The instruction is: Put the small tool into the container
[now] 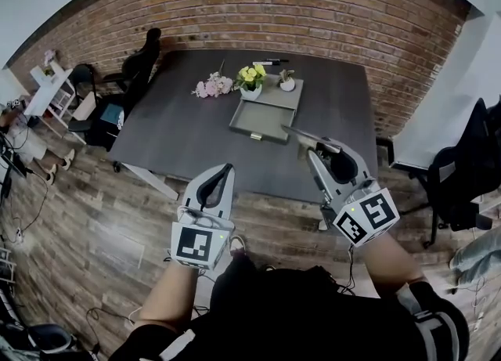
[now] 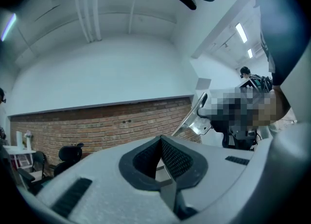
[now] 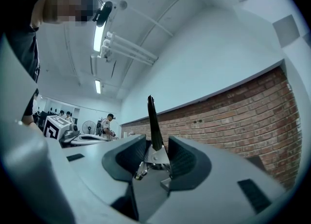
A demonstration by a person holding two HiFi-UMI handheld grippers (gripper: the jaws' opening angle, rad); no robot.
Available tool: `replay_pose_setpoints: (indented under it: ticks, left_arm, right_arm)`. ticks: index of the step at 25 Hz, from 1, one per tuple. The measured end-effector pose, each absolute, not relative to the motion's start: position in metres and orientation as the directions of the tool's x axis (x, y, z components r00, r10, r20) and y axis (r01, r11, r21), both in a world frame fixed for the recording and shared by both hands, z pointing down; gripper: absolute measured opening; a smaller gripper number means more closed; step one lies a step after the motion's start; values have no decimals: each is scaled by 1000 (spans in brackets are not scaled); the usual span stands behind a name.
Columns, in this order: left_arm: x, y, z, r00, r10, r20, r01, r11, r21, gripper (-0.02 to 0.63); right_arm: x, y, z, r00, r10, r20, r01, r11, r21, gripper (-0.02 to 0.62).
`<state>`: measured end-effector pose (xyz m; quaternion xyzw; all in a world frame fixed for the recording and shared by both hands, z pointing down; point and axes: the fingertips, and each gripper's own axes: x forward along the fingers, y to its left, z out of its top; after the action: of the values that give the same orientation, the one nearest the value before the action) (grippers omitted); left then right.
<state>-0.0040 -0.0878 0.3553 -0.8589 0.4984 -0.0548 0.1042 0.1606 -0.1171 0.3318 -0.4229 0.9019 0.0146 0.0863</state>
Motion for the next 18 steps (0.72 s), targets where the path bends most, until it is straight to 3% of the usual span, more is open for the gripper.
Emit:
replay_pose_setpoints:
  ticks: [18]
  left_arm:
    - [-22,-123,367,540,-842,-22,-833,-530,-160,8]
  right_arm:
    - [143,-142,342,-604,-782,-152,-785,617,-53,143]
